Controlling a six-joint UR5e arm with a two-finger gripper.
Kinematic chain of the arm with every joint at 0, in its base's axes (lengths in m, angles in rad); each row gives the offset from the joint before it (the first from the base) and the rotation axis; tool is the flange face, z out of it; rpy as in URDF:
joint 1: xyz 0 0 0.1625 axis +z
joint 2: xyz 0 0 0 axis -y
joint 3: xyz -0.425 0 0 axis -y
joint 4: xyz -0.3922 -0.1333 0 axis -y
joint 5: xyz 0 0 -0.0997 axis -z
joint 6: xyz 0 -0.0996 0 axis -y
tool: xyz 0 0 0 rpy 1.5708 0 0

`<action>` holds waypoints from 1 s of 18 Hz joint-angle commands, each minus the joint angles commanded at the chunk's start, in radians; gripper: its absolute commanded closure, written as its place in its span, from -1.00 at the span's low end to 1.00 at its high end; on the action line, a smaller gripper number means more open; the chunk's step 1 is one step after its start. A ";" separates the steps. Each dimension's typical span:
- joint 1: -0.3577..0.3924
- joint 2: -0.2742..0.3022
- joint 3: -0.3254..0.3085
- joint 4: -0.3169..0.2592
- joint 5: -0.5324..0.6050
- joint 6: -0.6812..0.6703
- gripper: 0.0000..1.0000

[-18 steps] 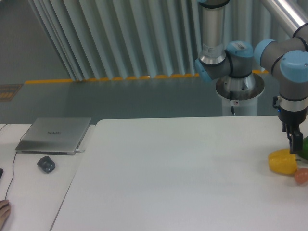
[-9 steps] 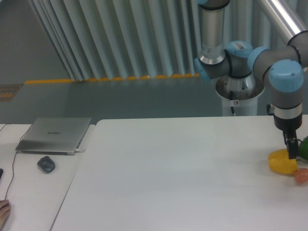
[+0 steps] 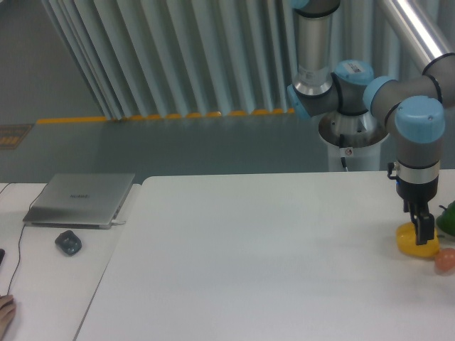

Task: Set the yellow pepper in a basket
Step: 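Lower the open gripper down around the yellow pepper, then close the gripper fingers on the yellow pepper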

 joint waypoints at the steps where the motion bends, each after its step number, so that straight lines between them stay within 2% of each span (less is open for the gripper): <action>1: 0.000 0.000 0.002 -0.002 0.024 0.041 -1.00; 4: -0.005 -0.002 0.003 -0.002 0.185 0.251 -1.00; 6: -0.006 -0.003 0.003 -0.002 0.232 0.324 -1.00; 18: -0.049 -0.040 -0.041 -0.003 0.319 0.347 -1.00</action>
